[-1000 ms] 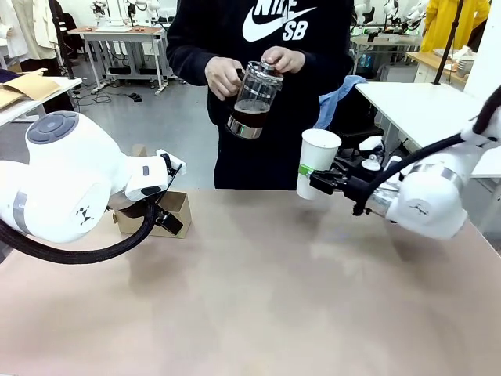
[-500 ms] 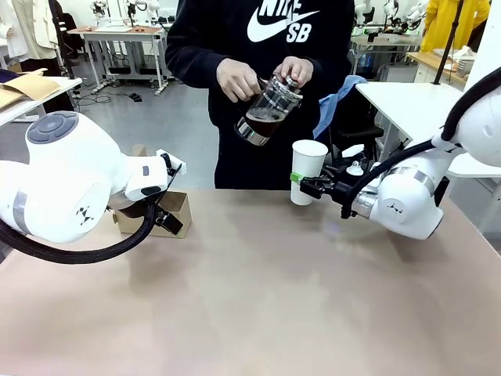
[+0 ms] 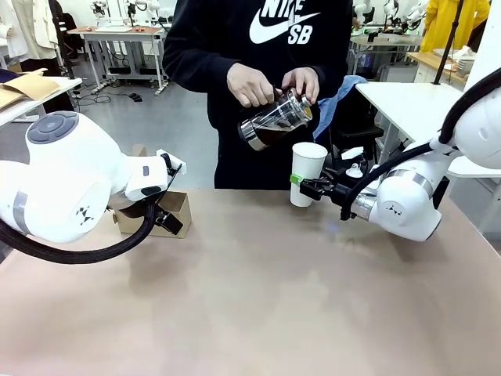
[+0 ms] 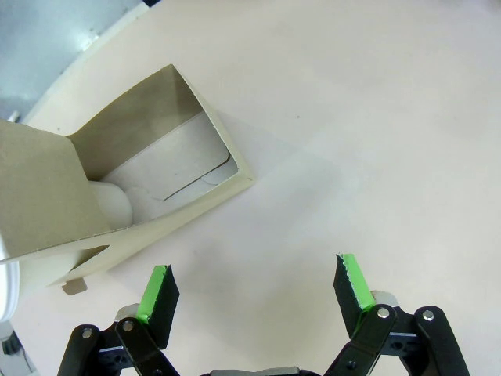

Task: Pour a drink into a cup and package it in a carrier.
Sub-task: When a person places the Paper Cup Lid on the 600 ml Paper Cup , lift the 600 ml Paper Cup.

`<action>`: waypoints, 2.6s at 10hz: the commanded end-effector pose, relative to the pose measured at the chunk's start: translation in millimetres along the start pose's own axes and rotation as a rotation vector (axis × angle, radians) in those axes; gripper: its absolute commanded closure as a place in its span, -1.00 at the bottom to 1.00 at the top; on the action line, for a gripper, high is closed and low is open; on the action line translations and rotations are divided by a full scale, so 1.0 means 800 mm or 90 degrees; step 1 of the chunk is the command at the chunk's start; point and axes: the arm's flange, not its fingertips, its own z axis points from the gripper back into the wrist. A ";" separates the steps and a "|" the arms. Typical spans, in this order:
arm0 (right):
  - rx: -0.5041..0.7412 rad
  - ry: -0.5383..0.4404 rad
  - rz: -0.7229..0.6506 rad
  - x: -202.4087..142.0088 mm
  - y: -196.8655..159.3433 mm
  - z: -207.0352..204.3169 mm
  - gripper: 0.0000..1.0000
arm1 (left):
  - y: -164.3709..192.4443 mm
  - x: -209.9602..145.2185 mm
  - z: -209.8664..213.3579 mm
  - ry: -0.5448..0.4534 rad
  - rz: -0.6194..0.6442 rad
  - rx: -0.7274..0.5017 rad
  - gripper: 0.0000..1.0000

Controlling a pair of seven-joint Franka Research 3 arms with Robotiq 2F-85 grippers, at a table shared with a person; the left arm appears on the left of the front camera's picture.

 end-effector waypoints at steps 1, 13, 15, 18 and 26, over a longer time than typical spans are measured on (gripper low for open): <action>0.001 0.003 0.004 0.005 0.003 0.000 -0.60 | 0.000 0.000 0.000 -0.001 0.000 -0.001 -1.00; 0.001 0.003 0.004 0.005 0.003 0.000 -0.60 | 0.000 0.000 0.000 -0.001 0.000 -0.001 -1.00; 0.001 0.003 0.004 0.005 0.003 0.000 -0.60 | 0.000 0.000 0.000 -0.001 0.000 -0.001 -1.00; 0.001 0.003 0.004 0.005 0.003 0.000 -0.60 | 0.000 0.000 0.000 -0.001 0.000 -0.001 -1.00; 0.001 0.003 0.004 0.005 0.003 0.000 -0.60 | 0.000 0.000 0.000 -0.001 0.000 -0.001 -1.00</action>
